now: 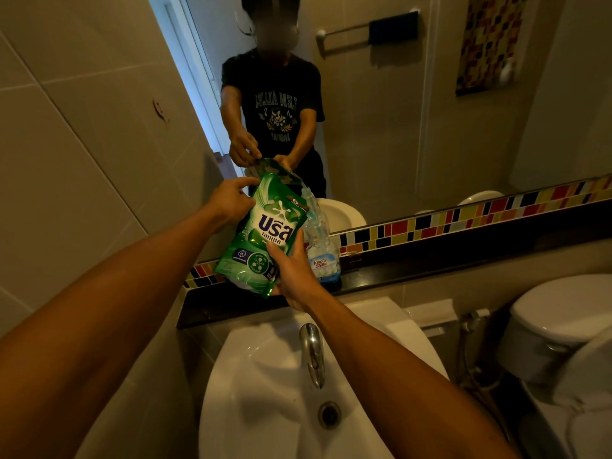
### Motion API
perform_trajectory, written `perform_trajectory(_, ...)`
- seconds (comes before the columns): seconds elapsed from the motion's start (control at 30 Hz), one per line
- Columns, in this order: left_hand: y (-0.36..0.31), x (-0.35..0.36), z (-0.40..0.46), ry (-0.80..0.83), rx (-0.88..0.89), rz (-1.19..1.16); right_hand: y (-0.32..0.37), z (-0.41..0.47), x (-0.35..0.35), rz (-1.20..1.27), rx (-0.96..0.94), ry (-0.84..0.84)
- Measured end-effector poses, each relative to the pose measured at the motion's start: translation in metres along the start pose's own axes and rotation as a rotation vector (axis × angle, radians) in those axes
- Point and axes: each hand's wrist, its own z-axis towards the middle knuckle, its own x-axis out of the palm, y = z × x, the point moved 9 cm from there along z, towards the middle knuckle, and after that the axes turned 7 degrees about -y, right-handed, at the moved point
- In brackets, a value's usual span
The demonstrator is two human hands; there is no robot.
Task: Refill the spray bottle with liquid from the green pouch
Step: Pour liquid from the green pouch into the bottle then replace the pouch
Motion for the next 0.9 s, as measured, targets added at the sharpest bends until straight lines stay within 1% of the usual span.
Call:
perform_trajectory(0.27,-0.0018,-0.0015,-0.0023,0.015,0.004,-0.003,0.0036,-0.0023,0.0013,0.012,-0.016,0.007)
perform_trajectory(0.53,-0.005,-0.0033,-0.0026,0.011,0.009,-0.002,0.0016,-0.0032,0.0025,0.002,0.011,0.005)
perform_trajectory(0.7,-0.0069,-0.0068,0.0004,-0.031,0.035,0.026,-0.0007,-0.001,0.005,0.003,0.012,0.009)
perform_trajectory(0.9,-0.0089,-0.0071,-0.0009,-0.021,0.031,0.035,-0.0016,-0.0017,0.0051,0.002,0.031,0.01)
